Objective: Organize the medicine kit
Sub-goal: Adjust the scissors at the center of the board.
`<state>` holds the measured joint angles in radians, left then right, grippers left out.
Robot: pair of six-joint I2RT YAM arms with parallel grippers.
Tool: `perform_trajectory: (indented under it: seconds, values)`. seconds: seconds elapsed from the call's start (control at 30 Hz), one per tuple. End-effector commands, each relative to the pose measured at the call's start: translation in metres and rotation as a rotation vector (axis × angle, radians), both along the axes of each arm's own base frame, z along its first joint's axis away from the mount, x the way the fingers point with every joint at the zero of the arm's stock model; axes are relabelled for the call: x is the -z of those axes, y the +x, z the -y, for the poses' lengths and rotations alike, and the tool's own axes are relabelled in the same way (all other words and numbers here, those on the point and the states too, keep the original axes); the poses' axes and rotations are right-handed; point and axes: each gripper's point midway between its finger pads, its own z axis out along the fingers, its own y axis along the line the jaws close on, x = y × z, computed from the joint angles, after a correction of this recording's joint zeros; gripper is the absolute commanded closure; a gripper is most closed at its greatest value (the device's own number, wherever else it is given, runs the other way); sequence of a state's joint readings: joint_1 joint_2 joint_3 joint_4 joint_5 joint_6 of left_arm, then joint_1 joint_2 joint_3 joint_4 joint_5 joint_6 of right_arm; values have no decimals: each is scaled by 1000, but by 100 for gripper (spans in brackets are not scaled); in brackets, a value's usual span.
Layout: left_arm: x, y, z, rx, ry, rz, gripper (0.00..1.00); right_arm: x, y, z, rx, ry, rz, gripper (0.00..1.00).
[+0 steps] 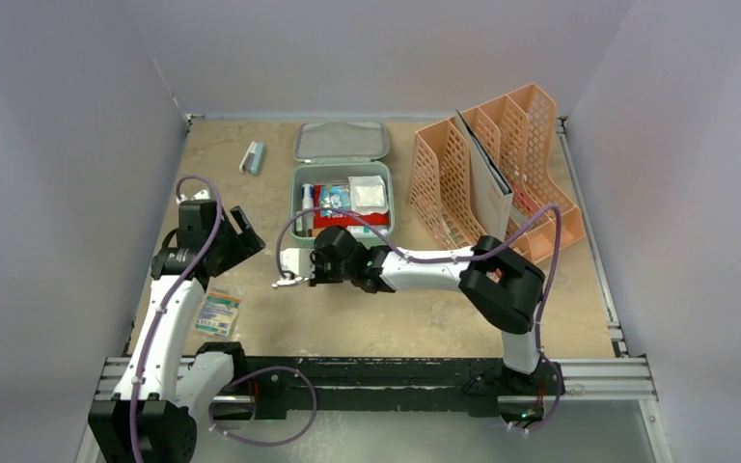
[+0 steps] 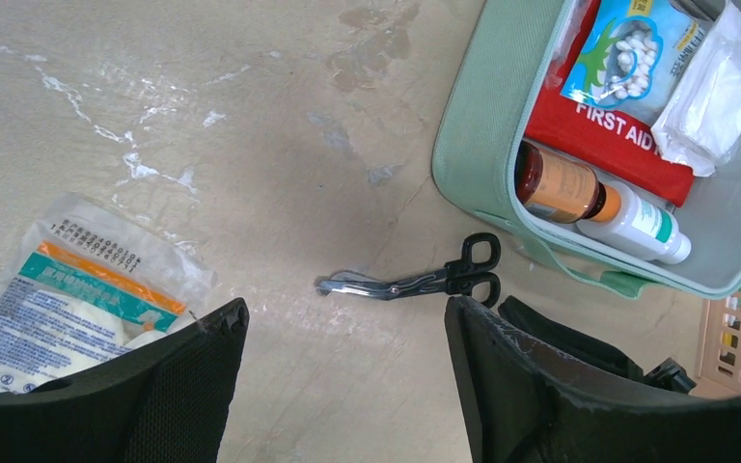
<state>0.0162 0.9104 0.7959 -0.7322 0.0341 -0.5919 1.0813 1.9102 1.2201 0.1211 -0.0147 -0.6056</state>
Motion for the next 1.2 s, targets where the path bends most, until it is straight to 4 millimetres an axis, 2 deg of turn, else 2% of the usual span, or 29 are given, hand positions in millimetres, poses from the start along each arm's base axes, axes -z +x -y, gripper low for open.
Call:
perform_trajectory:
  seconds: [0.0,0.27,0.43,0.73,0.93,1.17]
  values:
    - [-12,4,-4,-27,12,25,27,-11,5,-20,-65,29,159,100]
    - [-13,4,-4,-27,13,29,27,14,4,-17,-83,-42,203,100]
    - [-14,4,-3,-23,12,29,27,31,-1,-7,-91,-96,207,100]
    - [-13,5,-3,-19,11,25,27,49,-9,11,-99,-172,183,100]
    - [-13,5,-3,-24,10,27,27,59,-33,14,-157,-212,128,100]
    - [-10,4,-4,-33,12,15,27,63,-78,23,-217,-258,27,100]
